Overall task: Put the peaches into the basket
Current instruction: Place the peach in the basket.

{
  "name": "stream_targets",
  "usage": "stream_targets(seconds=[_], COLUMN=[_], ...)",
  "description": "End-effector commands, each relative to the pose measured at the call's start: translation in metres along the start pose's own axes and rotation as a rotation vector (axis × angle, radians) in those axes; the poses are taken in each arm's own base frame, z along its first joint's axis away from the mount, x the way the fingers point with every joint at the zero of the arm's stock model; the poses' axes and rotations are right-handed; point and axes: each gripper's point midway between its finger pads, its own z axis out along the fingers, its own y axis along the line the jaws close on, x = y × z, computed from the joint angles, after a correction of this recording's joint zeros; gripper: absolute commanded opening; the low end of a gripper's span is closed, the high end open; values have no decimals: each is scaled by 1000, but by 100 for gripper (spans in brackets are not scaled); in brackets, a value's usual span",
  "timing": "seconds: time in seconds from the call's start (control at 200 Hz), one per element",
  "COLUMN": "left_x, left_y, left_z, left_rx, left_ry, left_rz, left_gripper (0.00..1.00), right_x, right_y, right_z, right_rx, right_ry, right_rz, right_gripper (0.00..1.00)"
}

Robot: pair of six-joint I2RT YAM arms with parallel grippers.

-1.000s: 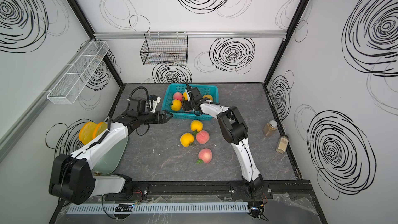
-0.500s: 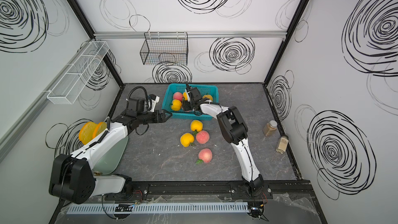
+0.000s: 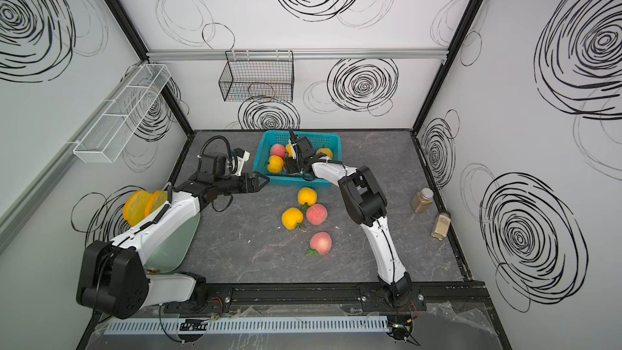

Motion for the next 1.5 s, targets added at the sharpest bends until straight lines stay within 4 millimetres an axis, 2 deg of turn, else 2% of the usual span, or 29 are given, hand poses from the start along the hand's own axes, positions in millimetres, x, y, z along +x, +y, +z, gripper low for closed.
stream_targets(seconds=[0.0, 0.145, 0.39, 0.625, 0.825, 0.94, 1.106, 1.246, 1.496], left_x=[-10, -10, -11, -11, -11, -10, -9, -6, 3], left_y=[-5, -5, -4, -3, -2, -2, -3, -2, -4], left_z=[-5, -4, -6, -7, -6, -6, -2, 1, 12], left_rx=[25, 25, 18, 13, 10, 11, 27, 27, 38], left_ry=[-45, -42, -48, -51, -49, -46, -38, -27, 12], left_rz=[16, 16, 19, 20, 19, 18, 6, 2, -5], left_gripper=[90, 90, 90, 90, 90, 90, 90, 90, 90], right_x=[-3, -14, -35, -51, -57, -49, -34, -7, 38], right_y=[15, 17, 20, 24, 28, 32, 42, 53, 55], right_z=[-15, -23, -45, -64, -83, -94, -121, -150, -197], right_rx=[-6, 4, 16, 11, -3, -36, -81, -92, -91], right_ry=[10, -16, -69, -113, -148, -143, -164, -180, -194], right_rz=[-29, -32, -44, -48, -44, -34, -35, -79, -73], right_gripper=[59, 70, 78, 79, 79, 79, 79, 79, 79])
